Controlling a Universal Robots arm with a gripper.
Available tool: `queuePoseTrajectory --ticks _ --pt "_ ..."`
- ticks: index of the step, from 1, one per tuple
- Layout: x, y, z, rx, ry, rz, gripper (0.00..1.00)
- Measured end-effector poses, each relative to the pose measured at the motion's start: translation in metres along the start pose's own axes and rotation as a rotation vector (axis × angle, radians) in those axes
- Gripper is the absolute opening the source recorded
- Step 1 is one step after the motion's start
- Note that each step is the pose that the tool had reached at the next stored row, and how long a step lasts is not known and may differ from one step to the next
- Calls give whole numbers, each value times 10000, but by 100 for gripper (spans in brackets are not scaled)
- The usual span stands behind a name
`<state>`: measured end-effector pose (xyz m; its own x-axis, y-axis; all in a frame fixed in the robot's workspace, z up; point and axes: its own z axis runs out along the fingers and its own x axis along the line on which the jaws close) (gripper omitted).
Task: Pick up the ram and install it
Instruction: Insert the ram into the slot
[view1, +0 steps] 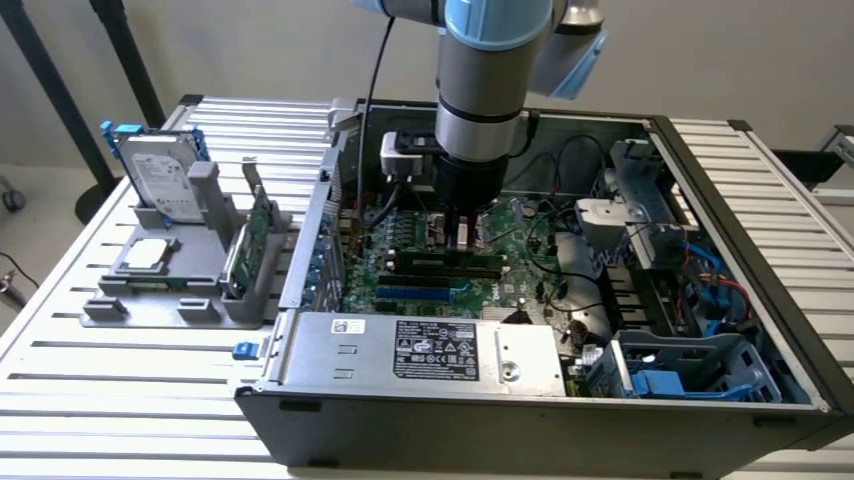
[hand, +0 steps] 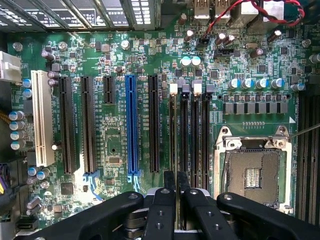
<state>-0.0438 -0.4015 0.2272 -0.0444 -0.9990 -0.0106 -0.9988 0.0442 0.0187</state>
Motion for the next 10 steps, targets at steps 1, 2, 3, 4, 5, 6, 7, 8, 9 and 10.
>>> queuePoseTrajectory --ticks 1,2,3,4,5,6,7,8,9,10 --pt "0 0 0 0 0 -13 14" --pt "0 0 0 0 -1 -28 14" --pt "-2 -1 1 0 -1 -42 14" --pt "-4 -1 1 0 -1 -56 14" --pt "-4 0 1 0 -1 -67 14" --pt "-4 0 1 0 -1 -77 14" --pt "-4 0 0 0 -1 -86 14" --pt "-4 0 0 -1 1 -91 14" --pt "-4 0 0 -1 1 -94 14" --pt "-4 0 0 -1 2 -96 14"
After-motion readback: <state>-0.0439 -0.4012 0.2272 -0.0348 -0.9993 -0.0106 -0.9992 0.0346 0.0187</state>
